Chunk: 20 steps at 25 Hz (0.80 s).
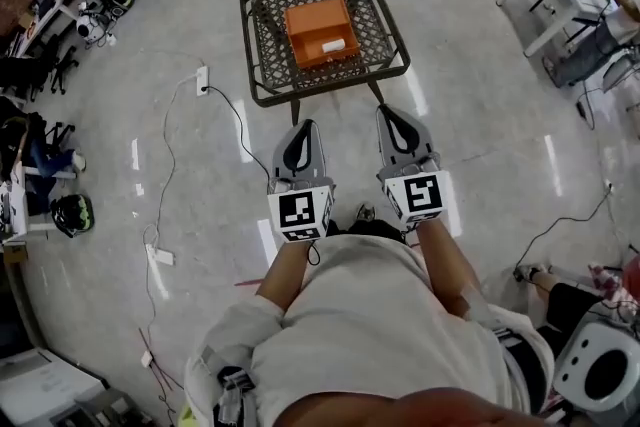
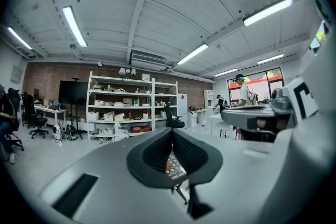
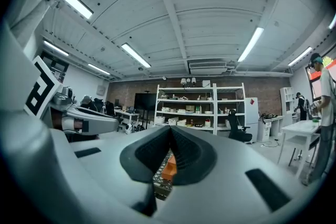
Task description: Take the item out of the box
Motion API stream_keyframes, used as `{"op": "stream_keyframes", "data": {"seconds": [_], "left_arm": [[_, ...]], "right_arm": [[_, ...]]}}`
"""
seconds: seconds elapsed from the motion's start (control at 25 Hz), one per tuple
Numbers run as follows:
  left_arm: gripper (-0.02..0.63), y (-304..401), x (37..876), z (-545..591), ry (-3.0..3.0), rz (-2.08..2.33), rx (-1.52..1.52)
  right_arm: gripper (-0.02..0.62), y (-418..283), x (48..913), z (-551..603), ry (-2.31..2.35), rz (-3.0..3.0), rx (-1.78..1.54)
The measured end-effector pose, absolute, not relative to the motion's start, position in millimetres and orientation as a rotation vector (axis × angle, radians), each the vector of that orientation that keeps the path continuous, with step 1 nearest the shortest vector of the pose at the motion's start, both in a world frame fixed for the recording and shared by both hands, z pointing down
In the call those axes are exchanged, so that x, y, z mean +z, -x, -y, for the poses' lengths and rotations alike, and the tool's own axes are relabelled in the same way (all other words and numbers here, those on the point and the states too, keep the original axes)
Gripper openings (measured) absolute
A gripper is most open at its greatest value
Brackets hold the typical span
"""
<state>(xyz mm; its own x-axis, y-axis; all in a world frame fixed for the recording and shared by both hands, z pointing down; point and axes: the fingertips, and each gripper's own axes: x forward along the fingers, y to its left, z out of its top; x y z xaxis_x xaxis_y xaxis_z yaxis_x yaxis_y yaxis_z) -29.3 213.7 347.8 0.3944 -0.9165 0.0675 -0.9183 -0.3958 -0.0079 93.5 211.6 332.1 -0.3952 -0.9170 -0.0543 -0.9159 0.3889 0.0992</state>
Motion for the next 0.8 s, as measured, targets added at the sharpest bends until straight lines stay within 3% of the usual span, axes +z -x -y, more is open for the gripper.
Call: {"op": "stream_keyframes", "data": {"seconds": [0.8], "left_arm": [[0.011,23.5,380.4,-170.5,-2.527,1.699,0.195]], "right_arm": [[0.003,-109.0,362.8,-173.7,-1.673,2.587,-0.065]]}}
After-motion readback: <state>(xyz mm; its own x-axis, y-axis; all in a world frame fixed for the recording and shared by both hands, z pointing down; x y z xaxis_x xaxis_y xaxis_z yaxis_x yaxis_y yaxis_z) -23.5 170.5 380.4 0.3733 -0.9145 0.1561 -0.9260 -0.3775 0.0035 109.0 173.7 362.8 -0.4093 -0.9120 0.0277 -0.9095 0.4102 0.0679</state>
